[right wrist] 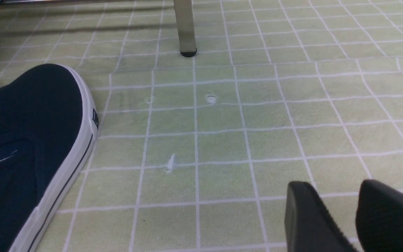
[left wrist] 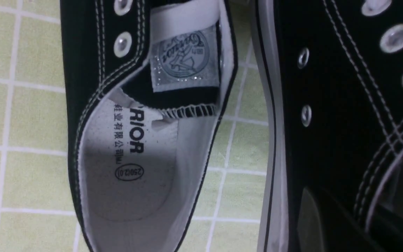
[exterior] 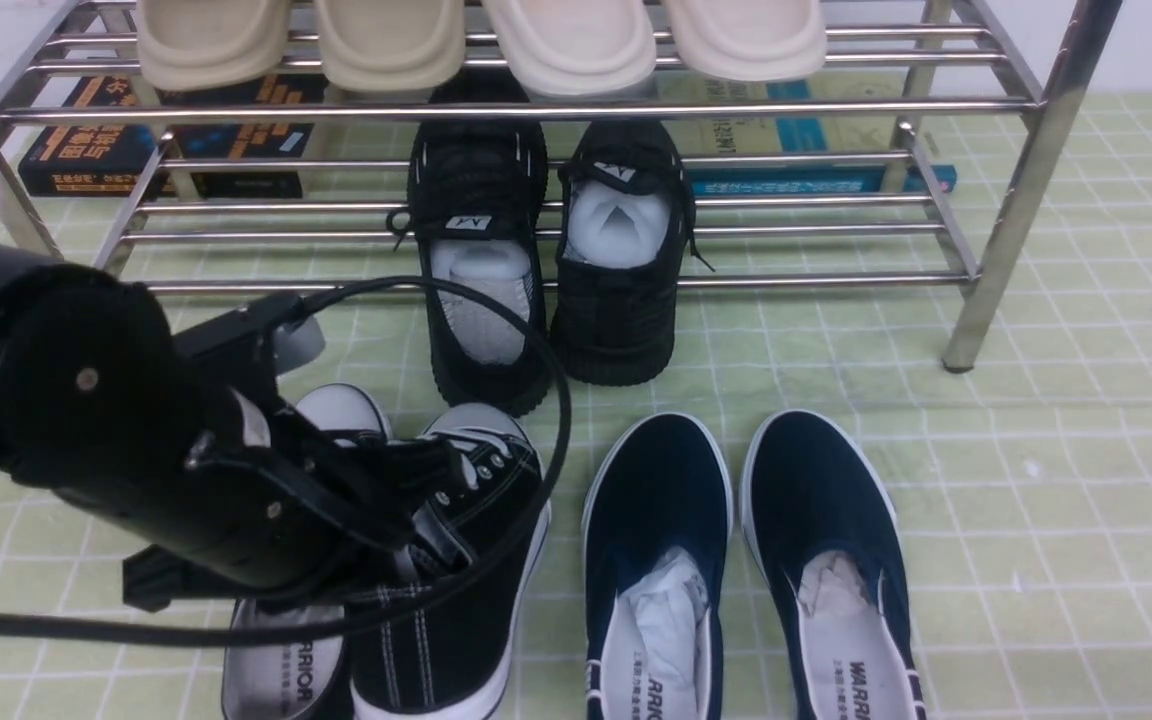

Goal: Take the shoes off the shelf with your hand from the green coffee tablecloth.
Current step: 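Set the held shoe down on the floor in front of the rack with the left gripper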

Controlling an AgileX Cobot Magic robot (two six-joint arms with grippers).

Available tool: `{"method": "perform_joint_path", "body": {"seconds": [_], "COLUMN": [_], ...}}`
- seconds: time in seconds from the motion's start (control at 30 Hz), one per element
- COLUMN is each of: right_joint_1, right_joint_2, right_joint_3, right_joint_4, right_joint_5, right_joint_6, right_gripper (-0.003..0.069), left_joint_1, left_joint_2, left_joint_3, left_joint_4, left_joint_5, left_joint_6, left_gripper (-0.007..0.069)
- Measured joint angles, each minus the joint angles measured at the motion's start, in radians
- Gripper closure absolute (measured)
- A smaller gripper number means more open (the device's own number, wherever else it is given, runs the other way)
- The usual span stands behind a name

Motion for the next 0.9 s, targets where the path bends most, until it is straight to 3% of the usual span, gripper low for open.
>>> {"method": "perform_joint_path", "body": {"seconds": [0.4, 0.9], "right_joint_1": [0.000, 0.000], "right_joint_2": [0.000, 0.000], "right_joint_3": [0.000, 0.000], "right_joint_4": [0.000, 0.000], "right_joint_5": [0.000, 0.000], "right_joint_6": [0.000, 0.000], "right_gripper": [0.0418, 0.0418], "left_joint_1": [0.000, 0.000], "left_joint_2": [-0.070, 0.025], "left_joint_3": [0.000, 0.000], "left_joint_4": [0.001, -0.002], "left_joint_5": [0.130, -0.019], "left_joint_6": [0.000, -0.036], "left_gripper": [0.0606, 0.0603]}}
